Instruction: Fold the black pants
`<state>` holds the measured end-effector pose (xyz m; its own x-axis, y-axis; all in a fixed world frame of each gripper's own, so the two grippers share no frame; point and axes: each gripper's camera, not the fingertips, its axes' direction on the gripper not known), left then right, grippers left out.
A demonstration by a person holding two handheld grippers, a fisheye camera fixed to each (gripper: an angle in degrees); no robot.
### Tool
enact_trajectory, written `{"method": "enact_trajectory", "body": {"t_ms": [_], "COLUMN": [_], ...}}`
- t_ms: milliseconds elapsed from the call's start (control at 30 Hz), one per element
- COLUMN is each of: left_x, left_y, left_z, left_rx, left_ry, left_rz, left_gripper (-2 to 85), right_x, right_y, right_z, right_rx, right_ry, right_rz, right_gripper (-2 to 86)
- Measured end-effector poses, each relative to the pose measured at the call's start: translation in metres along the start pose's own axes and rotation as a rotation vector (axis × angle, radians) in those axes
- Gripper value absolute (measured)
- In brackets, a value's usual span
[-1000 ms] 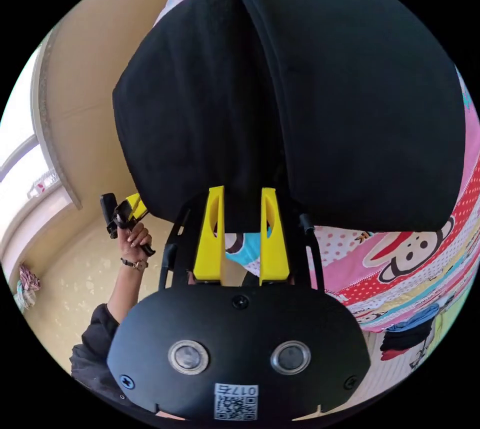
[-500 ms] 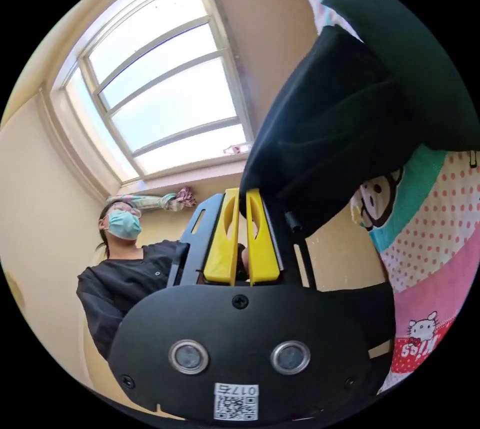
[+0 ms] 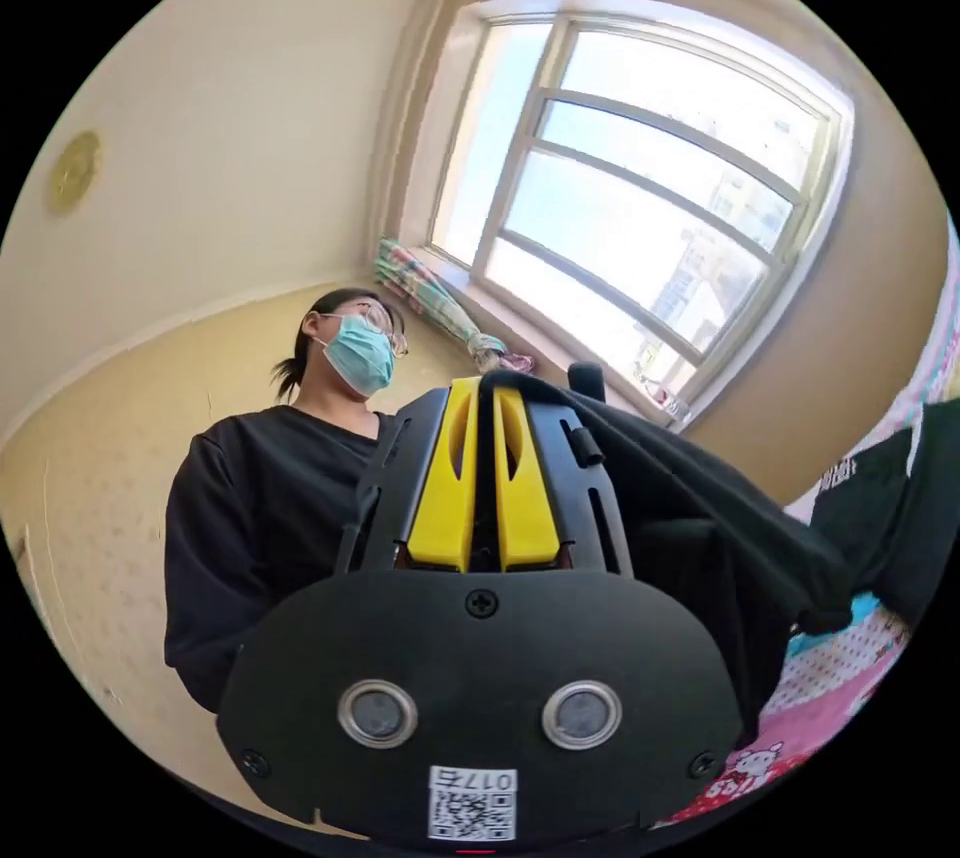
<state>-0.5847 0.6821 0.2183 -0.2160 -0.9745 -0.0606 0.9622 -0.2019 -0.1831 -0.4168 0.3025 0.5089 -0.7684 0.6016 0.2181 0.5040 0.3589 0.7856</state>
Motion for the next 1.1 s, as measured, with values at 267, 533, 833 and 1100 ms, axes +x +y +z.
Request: {"method": "enact_trajectory", "body": {"t_ms": [267, 533, 833, 1100], "left_x": [0.018, -0.113, -0.14, -0.155], "left_y": [-0.062, 0.021, 0.106, 0.072], "left_z": [0.162, 0.207, 0.14, 0.18], "left_rx": [-0.218, -0.235, 0.18, 0.179], "left_ry": [0.06, 0.029, -0.093, -0.115], "left_rz": [0.08, -0.518, -0.922, -0.982], "left_gripper": [7.6, 5.0, 0.9, -0.6], "right_x": [-0.162, -0.164, -0.111, -0.003], "right_y": [0.02, 0.235, 0.304, 0.124], "right_z": [-0.062, -0.23, -0.256, -0.273], "right_rx": [0.114, 0.567, 0.726, 0.347], "right_ry": [0.265, 0.809, 0.817, 0.998], "right_rz": [-0.351, 0.565, 1.312, 1.244], "right_gripper": [1.6, 1.7, 2.3, 17.1]}}
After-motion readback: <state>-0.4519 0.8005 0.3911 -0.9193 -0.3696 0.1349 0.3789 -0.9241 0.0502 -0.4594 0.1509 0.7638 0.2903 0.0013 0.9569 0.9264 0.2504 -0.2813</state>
